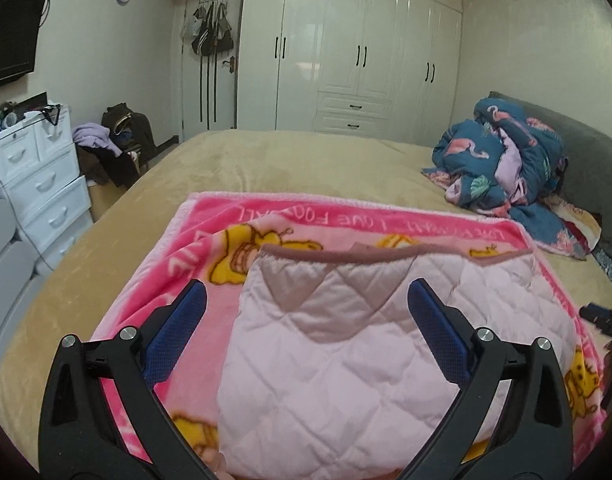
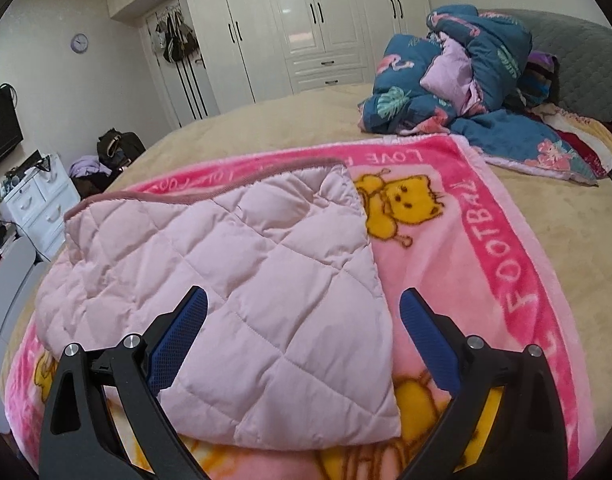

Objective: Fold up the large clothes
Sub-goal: 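Grasp the folded jacket edge with both grippers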

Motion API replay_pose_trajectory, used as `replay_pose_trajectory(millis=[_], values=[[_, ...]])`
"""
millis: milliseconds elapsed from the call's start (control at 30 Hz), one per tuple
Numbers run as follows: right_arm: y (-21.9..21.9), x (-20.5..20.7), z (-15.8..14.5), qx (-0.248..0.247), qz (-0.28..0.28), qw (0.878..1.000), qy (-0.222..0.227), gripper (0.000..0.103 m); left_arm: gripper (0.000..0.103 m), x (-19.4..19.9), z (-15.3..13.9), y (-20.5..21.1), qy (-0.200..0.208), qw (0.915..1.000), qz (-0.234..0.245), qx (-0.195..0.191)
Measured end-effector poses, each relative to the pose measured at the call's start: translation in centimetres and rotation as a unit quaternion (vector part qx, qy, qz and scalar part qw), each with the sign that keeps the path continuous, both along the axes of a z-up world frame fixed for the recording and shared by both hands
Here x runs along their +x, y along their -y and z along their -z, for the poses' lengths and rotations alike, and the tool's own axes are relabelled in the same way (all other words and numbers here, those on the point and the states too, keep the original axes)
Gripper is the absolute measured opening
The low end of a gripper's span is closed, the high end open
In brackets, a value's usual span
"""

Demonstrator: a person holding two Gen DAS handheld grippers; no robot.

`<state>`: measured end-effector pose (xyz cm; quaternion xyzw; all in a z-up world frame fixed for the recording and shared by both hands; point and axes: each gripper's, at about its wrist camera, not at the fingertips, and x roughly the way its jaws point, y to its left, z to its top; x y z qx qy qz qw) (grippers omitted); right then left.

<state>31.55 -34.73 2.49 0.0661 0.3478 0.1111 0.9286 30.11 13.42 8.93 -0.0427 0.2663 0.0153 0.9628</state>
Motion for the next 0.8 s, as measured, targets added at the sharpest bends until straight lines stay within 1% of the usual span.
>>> replay_pose_trajectory(millis=[133,267,333,433,600,667,733,800], values=[[0.4,-0.9,-0.4,-0.013,0.0,1.0,0.004,0.097,0.094,-0.5,1.2,-0.2,-0.022,0.9998,-0.004,0.003],[0.6,-1.4,0.0,-0.026,-0.004,1.0,0.001,0.097,0.094,-1.0,2.5,-0.5,-0.038,0.9992,-0.009,0.002],[0.8,-1.6,0.5,-0.026,-0.004,1.0,-0.004,0.097,0.094,-1.3,3.2,-0.7,-0.046,0.9989,-0.008,-0.004],[1.0,-1.6,1.4,-0.025,-0.001,1.0,-0.012,0.097,0.094,-1.6,4.2,-0.8,-0.056,0.9984,-0.009,0.0],[1.2,-1.0,3.3,-0.025,-0.001,0.999,-0.032,0.097,0.094,-1.8,7.2,-2.1,-0.084,0.9963,-0.017,-0.006],[1.1,-0.6,4.4,-0.028,-0.001,0.999,-0.044,0.097,0.094,-1.6,8.7,-2.7,-0.098,0.9948,-0.02,-0.016],[0.9,-0.1,5.4,-0.029,-0.003,0.998,-0.054,0.097,0.094,-1.3,10.5,-3.3,-0.117,0.9924,-0.014,-0.035],[0.8,0.5,6.3,-0.024,-0.006,0.998,-0.063,0.097,0.094,-0.7,12.6,-3.9,-0.142,0.9882,-0.009,-0.058]])
